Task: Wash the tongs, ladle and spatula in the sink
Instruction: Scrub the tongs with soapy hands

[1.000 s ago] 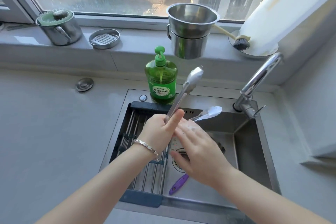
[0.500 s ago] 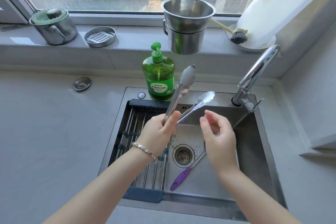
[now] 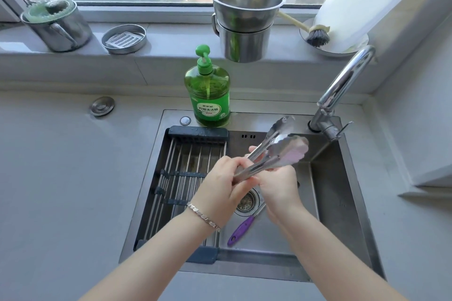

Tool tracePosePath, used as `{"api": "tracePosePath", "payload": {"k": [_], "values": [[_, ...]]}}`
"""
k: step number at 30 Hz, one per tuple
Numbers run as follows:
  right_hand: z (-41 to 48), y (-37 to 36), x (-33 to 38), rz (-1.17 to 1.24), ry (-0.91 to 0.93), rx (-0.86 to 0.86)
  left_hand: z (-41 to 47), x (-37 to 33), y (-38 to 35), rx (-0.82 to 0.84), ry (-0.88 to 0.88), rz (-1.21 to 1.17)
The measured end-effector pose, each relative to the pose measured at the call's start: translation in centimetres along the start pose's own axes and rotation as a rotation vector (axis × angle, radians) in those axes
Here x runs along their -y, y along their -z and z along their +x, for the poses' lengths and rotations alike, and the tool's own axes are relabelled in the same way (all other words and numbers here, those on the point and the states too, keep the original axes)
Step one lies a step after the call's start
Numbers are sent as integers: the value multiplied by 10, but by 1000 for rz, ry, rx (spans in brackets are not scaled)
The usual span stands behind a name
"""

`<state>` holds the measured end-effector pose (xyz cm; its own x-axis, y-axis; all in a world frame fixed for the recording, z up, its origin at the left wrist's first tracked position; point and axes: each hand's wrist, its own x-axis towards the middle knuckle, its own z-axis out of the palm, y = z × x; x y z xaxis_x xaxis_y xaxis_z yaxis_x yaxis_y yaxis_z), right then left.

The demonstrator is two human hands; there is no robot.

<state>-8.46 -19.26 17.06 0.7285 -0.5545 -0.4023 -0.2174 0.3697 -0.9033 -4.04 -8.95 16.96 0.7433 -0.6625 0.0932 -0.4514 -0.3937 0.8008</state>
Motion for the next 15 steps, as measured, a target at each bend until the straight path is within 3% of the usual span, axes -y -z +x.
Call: {"api": "tracePosePath", "payload": {"k": [7,15], "values": [[10,10,5,150,-58,-54,2,-1,-1,48,-35,69],[4,12,3,37,60,16,0,-1,1,65,-51,76]]}}
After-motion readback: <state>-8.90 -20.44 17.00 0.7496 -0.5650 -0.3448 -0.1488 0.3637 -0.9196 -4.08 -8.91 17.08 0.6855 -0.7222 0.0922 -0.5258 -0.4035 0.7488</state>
